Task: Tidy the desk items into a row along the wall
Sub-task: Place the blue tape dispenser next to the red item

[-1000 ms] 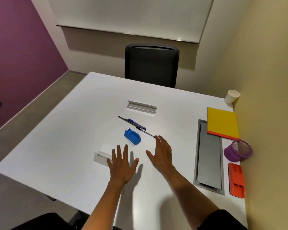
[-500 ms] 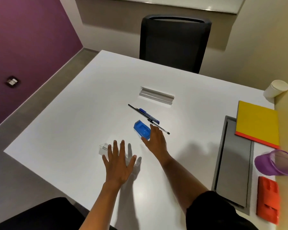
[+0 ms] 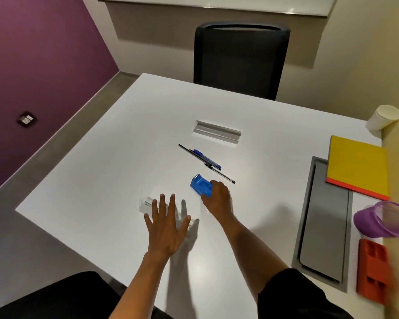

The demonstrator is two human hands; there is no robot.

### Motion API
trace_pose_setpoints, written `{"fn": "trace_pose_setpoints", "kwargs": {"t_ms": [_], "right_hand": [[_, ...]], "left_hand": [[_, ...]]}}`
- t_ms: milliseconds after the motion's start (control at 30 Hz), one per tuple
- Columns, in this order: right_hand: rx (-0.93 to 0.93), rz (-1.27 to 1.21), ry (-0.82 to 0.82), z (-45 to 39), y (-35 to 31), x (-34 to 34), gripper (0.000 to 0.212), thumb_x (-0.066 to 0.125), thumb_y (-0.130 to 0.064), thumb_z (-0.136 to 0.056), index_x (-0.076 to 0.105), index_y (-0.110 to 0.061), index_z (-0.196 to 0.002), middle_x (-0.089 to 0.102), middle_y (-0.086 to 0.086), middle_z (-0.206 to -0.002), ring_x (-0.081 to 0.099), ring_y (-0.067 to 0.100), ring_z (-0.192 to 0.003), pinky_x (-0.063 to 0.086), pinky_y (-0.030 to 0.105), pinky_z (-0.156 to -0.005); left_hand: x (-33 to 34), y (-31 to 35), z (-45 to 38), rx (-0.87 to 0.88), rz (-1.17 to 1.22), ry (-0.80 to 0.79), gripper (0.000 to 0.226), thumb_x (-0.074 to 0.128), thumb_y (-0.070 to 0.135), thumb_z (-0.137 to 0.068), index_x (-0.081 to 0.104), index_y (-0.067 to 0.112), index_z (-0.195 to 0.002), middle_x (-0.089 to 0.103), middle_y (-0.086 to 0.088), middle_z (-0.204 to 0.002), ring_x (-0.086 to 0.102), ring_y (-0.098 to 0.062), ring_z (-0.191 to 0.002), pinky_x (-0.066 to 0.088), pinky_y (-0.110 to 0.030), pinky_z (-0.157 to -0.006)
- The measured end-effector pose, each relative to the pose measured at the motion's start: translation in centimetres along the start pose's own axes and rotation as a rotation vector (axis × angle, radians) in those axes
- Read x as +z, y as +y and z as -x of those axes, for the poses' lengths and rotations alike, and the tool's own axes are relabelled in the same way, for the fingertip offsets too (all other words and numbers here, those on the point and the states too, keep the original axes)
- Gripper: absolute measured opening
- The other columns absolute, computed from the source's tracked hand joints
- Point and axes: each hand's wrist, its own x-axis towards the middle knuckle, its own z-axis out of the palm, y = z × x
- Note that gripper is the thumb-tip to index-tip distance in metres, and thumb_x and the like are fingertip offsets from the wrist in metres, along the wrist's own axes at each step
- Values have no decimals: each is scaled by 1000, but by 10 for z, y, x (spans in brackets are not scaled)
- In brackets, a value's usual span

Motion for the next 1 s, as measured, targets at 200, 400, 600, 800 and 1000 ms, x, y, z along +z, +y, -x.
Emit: {"fn": "trace_pose_setpoints", "kwargs": {"t_ms": [200,400,600,800,1000], "right_hand": [[72,2,31,52,32,-33,35,73,-30,-77,57,-12,-102,61,6,-94,60,21,-86,55,35,-77],[133,-53,80,108,71,-72,37,72,-22,-76,60,-11,-109,63,6,-102,60,24,-93,52,35,-81],[218,-87,117,182,119,-113,52,72,-22,-80,52,-15,-128,57,4,-122,57,21,-109,50,36,-93],[284,-55,91,257,166,-148,55,69,-16,-84,45,-15,-133,50,3,-127,53,19,-116,48,30,-97],[382,2,85,303,195,-171,57,64,-6,-85,43,-12,-137,48,5,-134,47,20,-123,40,25,-101]], "left_hand": [[-3,10,19,87,12,-51,84,17,75,-80,-1,33,-151,-8,1,-161,-11,-24,-148,2,-55,-117],[5,44,39,174,10,-97,78,36,61,-91,-3,31,-151,-7,0,-161,-11,-25,-148,3,-56,-117],[24,89,70,324,7,-176,80,27,67,-87,-4,30,-151,-8,-3,-161,-11,-27,-148,3,-58,-116],[42,126,99,443,-28,-227,82,18,68,-84,-8,30,-151,-11,-3,-161,-13,-27,-147,1,-57,-116],[57,141,118,528,-98,-236,85,12,72,-80,-4,29,-152,-8,-4,-161,-11,-29,-148,4,-57,-115]]}}
